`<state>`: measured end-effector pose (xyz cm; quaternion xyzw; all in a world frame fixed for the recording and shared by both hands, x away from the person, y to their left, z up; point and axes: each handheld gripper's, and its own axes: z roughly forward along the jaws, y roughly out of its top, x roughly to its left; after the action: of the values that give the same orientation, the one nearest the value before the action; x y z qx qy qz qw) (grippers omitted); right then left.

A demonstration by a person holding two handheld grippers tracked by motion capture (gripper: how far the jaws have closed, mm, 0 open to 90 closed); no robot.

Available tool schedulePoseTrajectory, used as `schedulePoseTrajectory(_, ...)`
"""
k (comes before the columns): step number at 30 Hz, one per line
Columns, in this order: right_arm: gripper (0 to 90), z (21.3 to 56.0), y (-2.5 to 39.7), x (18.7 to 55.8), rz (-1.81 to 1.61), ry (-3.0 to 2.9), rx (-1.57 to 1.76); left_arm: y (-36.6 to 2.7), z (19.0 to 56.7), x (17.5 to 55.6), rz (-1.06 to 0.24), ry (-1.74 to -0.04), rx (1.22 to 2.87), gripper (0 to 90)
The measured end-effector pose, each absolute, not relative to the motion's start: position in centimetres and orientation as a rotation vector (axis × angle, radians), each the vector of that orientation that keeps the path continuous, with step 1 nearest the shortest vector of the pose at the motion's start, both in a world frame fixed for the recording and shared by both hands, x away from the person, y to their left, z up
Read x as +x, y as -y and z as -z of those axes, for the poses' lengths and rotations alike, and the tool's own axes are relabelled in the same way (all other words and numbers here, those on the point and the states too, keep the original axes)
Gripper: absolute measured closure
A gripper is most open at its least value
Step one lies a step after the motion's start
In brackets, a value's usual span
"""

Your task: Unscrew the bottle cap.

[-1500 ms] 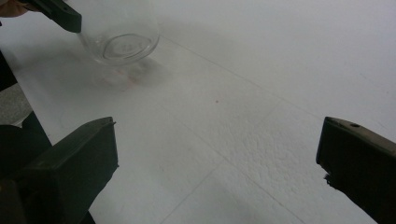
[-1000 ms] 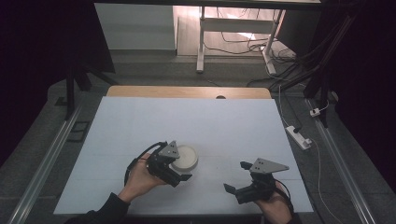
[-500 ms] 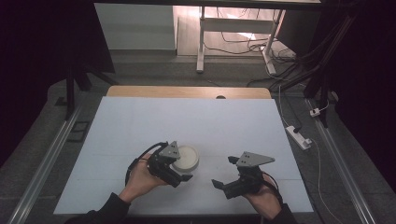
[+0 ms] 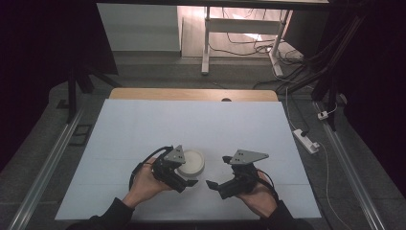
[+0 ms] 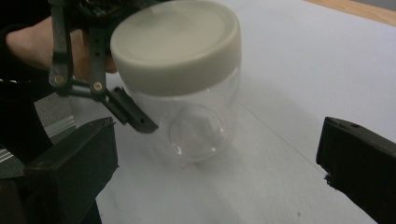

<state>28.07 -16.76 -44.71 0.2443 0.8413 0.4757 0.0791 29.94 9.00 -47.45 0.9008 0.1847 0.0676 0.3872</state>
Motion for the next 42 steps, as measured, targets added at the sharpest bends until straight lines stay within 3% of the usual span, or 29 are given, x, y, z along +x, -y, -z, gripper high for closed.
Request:
schedulePoseTrajectory(31, 0.0, 44.2, 10.2, 30.4, -1.432, -2.617, 0.542, -8.8, 47.5, 29.8, -0.140, -0.400, 2.308, 8.1)
schedulePoseTrajectory(42, 6.8, 44.4, 9.9, 30.4, -1.431, -2.631, 0.455, -8.8, 47.6, 29.9, -0.118, -0.374, 2.308, 8.1)
